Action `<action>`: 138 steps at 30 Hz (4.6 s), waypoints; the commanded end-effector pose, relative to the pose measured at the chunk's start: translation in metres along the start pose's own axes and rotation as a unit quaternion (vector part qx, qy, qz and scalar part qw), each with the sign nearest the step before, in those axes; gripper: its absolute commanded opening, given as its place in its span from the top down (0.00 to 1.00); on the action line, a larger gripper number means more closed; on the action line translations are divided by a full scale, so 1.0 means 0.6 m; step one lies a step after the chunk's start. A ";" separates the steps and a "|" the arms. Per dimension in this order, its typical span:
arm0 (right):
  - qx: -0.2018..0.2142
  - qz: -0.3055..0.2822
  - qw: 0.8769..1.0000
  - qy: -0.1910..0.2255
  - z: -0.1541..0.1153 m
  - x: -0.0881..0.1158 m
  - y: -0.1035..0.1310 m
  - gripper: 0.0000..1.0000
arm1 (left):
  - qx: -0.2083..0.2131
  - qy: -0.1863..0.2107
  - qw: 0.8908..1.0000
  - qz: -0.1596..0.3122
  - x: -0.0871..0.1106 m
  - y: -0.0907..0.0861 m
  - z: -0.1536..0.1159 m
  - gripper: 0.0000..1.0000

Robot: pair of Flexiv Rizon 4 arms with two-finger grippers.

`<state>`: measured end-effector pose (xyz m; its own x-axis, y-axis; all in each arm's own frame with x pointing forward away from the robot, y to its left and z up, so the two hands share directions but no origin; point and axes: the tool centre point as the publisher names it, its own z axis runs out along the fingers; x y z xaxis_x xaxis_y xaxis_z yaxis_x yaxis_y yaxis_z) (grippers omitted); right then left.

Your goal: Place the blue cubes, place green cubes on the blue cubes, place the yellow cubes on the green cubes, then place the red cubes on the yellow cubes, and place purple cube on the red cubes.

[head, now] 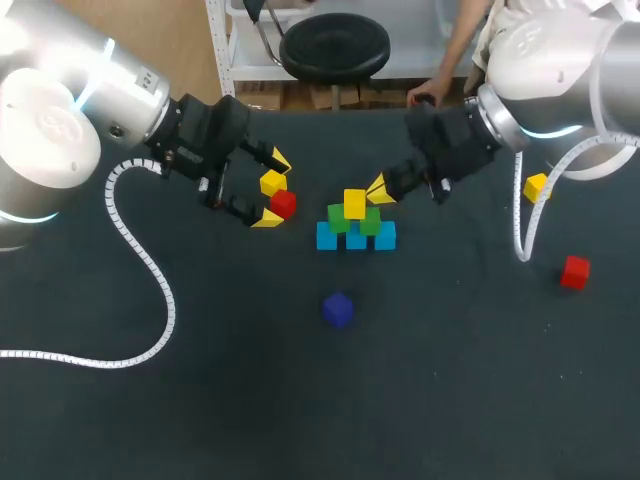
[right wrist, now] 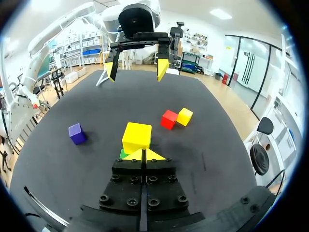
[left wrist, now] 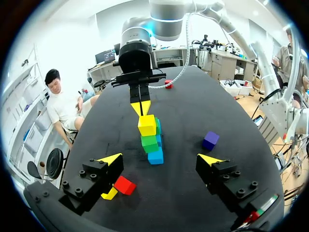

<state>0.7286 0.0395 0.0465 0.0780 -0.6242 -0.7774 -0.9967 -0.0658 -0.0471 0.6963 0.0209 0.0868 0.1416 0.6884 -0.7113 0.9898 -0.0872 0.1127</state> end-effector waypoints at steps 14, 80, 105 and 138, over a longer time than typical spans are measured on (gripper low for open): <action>-0.003 -0.002 1.000 0.002 0.001 0.000 -0.005 1.00 | 0.003 0.003 1.000 -0.001 -0.001 0.003 0.001 0.00; -0.002 -0.009 1.000 0.000 -0.003 -0.013 0.009 1.00 | 0.003 0.003 1.000 -0.001 -0.001 0.003 0.001 0.00; 0.047 0.008 0.999 0.011 -0.072 0.011 0.022 0.90 | 0.003 0.003 1.000 -0.001 -0.001 0.003 0.001 0.00; 0.107 0.071 0.992 0.004 -0.204 0.110 0.036 0.00 | 0.003 0.003 1.000 -0.001 -0.001 0.003 0.001 0.00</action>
<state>0.7167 -0.0910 0.0687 -0.0642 -0.6229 -0.7796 -0.9795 0.1889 -0.0702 0.6963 0.0209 0.0868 0.1416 0.6884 -0.7114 0.9898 -0.0872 0.1127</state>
